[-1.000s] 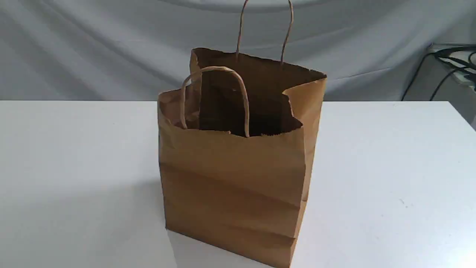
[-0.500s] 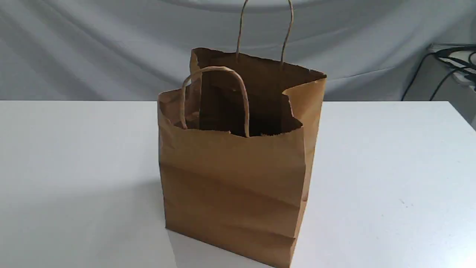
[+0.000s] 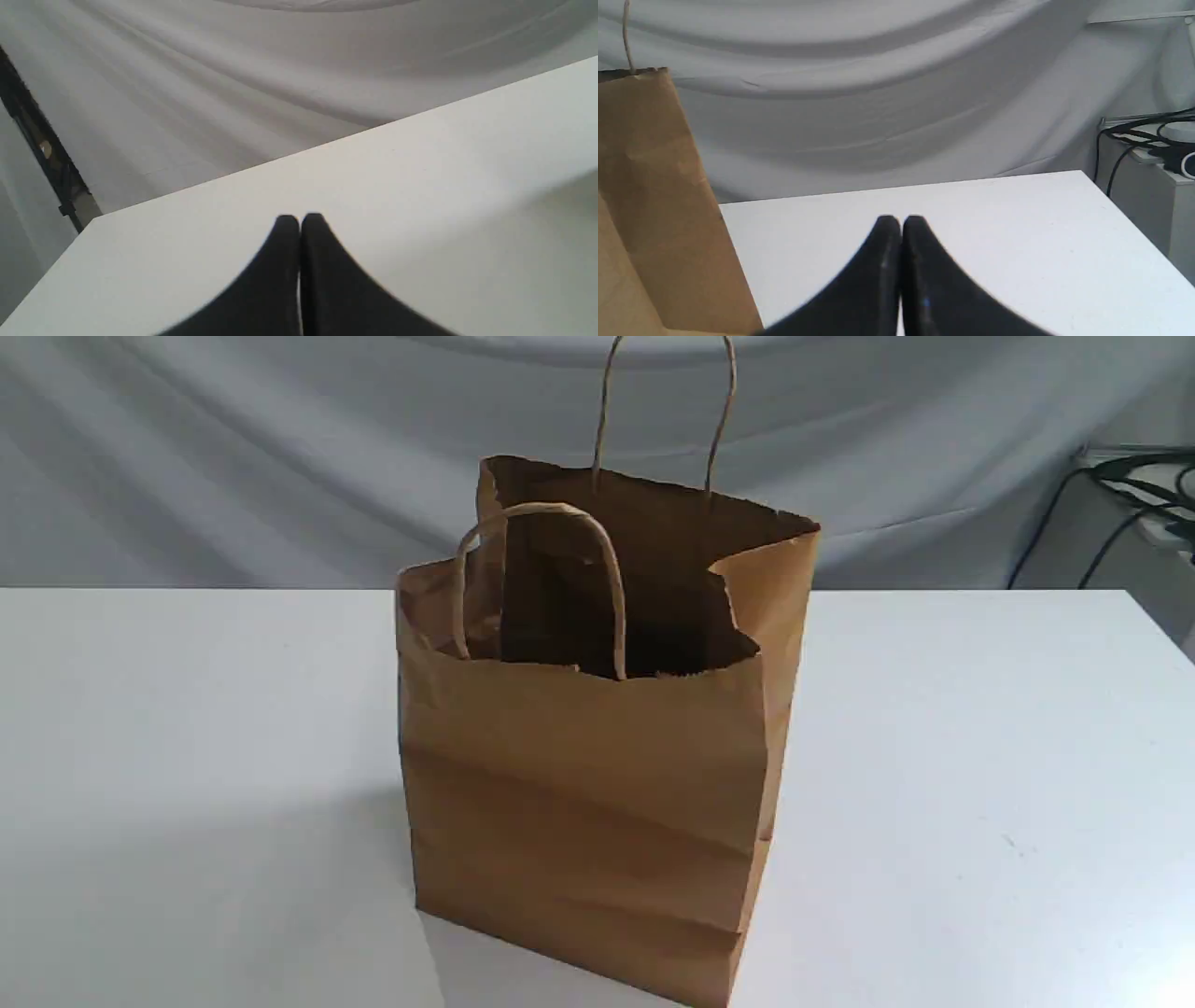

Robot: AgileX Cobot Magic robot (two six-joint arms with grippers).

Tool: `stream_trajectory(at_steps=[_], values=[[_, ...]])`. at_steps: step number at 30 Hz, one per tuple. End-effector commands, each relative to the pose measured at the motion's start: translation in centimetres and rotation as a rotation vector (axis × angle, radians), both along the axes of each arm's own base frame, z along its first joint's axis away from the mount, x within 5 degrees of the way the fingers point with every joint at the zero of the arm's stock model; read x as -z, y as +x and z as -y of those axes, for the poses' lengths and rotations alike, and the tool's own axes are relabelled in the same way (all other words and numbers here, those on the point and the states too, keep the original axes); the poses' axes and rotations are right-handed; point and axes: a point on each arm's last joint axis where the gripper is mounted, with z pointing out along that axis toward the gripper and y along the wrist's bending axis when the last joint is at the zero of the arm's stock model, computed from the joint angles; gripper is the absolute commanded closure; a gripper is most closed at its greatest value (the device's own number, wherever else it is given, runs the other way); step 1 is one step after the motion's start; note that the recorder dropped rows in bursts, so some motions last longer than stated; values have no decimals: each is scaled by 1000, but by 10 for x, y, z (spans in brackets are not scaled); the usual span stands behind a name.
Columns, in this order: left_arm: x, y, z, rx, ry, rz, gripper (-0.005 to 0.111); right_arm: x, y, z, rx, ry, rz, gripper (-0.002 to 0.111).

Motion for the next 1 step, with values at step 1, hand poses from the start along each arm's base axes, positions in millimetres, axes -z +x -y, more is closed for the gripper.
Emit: stream_trajectory(at_steps=[1], values=[[0, 0, 0, -2, -2, 9, 107, 1, 0, 0, 6, 0, -3, 108]])
